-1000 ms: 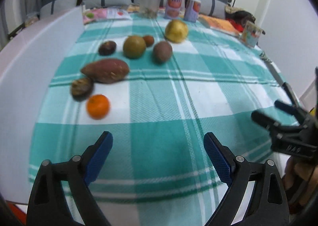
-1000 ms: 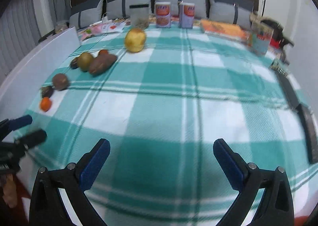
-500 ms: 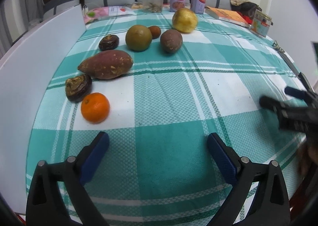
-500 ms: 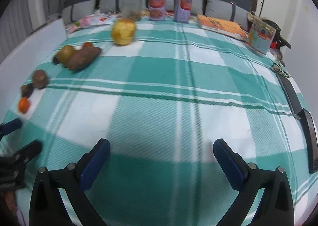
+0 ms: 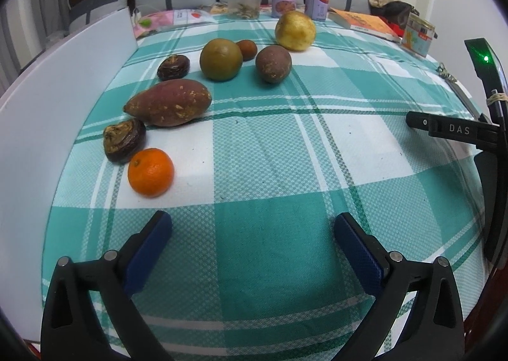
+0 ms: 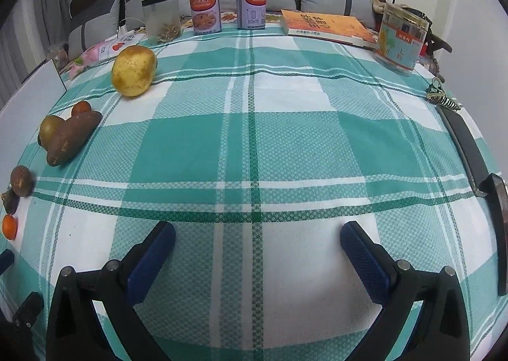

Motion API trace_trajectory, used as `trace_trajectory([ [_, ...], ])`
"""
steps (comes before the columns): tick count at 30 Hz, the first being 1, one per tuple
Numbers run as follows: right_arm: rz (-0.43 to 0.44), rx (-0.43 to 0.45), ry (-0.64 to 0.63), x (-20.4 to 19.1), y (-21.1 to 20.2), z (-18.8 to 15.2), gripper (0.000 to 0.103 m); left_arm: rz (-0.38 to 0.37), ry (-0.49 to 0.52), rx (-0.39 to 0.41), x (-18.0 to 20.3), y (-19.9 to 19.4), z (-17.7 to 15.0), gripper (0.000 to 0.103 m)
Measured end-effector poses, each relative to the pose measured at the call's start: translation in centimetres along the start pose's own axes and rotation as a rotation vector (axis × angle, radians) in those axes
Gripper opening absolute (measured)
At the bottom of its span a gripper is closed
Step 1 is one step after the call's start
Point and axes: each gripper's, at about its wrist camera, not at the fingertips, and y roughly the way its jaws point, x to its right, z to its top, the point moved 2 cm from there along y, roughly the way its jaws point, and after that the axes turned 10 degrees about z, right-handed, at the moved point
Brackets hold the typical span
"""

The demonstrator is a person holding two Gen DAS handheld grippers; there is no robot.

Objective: Organize fruits

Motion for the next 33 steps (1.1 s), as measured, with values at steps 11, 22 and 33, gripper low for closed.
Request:
trace_trajectory([
  [11,0.0,0.0,-0.001,-0.03,-0.02,-0.04,0.103,0.007,-0.004,0.003,-0.01,0.01,0.0,0.103],
  [22,-0.001,0.0,-0.001,-0.05,-0.01,-0.05,0.103,0.008,-0.005,0.004,-0.04,0.02,-0.04,0.103],
  [33,-0.001,0.0,-0.001,-0.05,-0.01,-0.05,0.103,0.007,-0.005,0.005,-0.07,0.04,-0.05,0.103],
])
